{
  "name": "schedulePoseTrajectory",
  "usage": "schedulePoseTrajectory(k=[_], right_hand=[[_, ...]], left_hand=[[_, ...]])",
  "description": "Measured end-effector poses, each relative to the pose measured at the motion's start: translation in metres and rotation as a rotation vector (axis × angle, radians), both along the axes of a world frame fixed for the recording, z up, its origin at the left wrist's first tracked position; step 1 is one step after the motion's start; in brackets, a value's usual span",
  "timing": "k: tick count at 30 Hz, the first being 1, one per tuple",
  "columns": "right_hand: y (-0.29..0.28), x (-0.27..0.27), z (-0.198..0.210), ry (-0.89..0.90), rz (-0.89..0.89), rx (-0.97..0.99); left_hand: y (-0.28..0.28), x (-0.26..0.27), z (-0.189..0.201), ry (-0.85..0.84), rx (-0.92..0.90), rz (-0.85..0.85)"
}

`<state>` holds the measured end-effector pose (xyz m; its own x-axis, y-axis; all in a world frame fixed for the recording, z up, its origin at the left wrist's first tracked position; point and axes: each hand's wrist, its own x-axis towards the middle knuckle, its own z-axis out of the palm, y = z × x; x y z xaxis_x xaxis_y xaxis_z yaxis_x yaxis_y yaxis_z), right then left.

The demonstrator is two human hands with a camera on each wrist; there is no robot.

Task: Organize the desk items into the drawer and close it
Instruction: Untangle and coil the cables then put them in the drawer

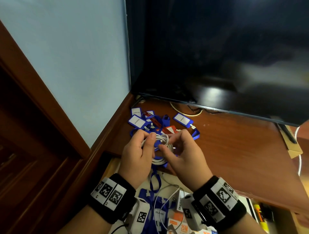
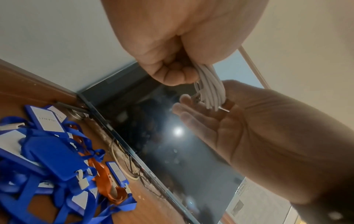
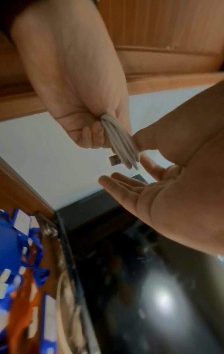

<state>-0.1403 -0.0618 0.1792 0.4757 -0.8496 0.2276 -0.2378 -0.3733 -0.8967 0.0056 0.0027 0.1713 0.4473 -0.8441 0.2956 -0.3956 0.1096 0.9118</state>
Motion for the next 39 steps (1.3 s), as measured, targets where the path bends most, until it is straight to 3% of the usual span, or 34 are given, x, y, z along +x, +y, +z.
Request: schedulePoseTrajectory(k=[9, 18, 28, 35, 39], right_hand=[[-0.003, -0.002, -0.011, -0.286, 0.142, 0.603], [-0.001, -0.010, -0.011, -0.480, 0.338, 0.762], [0.000, -0.011, -0.016, -0.425, 0.343, 0.759], [0.005, -0.004, -0.034, -0.186, 0.301, 0.619], [0.013, 0.006, -0.057, -0.092, 0.298, 0.656]], left_hand=[[-0.004, 0.004, 0.000, -0.045, -0.007, -0.017], [-0.002, 0.015, -0.001, 0.131, 0.064, 0.005], [0.001, 0.026, -0.001, 0.362, 0.113, -0.029], [0.012, 0.045, -0.018, 0.303, 0.210, -0.008], [0.026, 0.054, -0.045, 0.198, 0.287, 0.028]])
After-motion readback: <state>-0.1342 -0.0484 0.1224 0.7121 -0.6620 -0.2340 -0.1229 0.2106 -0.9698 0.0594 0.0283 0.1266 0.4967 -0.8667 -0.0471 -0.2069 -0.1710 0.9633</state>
